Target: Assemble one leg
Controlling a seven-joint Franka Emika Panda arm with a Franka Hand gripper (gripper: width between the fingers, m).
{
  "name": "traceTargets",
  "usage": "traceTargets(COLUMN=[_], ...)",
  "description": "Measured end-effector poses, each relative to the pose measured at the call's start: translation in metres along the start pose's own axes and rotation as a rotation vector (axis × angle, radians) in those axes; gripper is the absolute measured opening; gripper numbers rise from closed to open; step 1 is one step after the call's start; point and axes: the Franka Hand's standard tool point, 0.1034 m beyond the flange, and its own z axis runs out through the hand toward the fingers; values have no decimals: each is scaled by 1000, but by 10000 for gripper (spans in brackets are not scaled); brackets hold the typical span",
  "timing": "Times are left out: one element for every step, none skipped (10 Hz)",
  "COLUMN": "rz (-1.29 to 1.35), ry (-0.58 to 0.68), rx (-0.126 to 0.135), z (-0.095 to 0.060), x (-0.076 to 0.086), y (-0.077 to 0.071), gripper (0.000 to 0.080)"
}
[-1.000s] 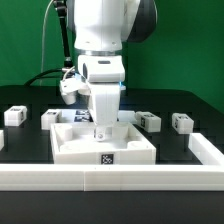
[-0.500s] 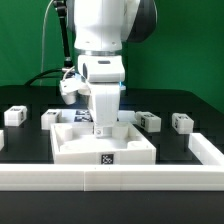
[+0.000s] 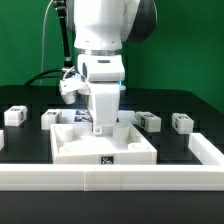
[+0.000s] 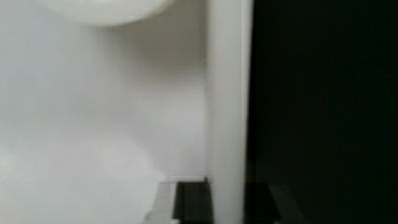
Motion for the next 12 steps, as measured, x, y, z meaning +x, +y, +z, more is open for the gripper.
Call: traceTargets(rz=[16, 58, 101, 134, 149, 162, 158, 147, 140, 133, 131, 128], ry=[1, 3, 8, 14, 20, 24, 30, 33, 32, 32, 32, 32], rx=[0, -2, -5, -12, -19, -28, -41, -50, -41, -33, -31, -30], z=[0, 0, 0, 0, 0, -1, -1, -1, -2, -2, -2, -2], x=[2, 11, 25, 41, 55, 66, 79, 87, 93, 96, 97, 95], y=[0, 3, 8, 16, 24, 34, 46, 54, 55, 56, 56, 55], gripper=[57, 58, 58, 58, 58, 58, 58, 58, 58, 58, 58, 58])
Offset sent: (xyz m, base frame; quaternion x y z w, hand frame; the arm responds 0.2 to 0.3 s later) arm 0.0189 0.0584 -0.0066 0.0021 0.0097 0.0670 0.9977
